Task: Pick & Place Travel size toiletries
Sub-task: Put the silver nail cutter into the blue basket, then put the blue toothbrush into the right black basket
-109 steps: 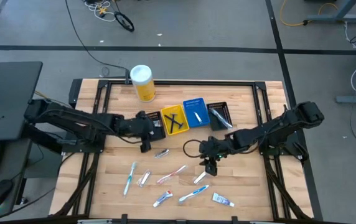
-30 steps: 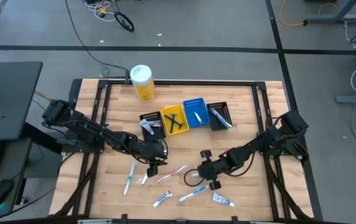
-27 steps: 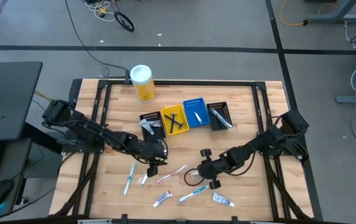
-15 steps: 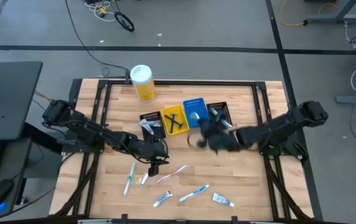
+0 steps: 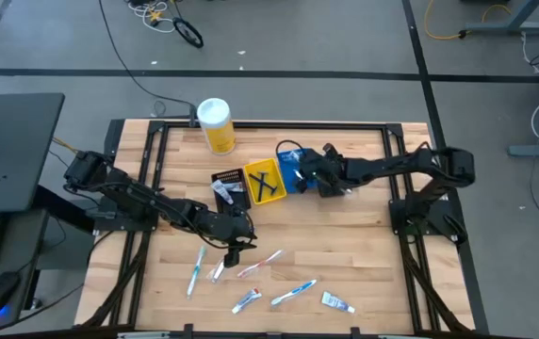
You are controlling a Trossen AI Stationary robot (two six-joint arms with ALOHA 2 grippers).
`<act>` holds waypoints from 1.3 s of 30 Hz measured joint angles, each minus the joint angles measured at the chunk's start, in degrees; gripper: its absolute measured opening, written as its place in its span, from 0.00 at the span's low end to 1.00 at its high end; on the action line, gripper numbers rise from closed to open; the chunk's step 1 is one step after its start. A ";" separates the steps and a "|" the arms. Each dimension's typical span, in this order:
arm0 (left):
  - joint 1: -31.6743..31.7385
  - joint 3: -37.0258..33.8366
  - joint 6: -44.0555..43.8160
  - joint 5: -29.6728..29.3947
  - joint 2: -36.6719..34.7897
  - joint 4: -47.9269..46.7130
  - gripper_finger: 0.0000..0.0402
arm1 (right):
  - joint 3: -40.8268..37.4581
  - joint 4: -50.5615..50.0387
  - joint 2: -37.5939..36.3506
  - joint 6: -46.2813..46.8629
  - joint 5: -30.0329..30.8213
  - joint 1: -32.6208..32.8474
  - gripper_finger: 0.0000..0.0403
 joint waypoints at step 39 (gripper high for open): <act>0.20 0.00 8.07 -2.25 0.00 3.85 0.33 | 0.11 3.00 0.75 -3.71 -28.04 35.16 0.39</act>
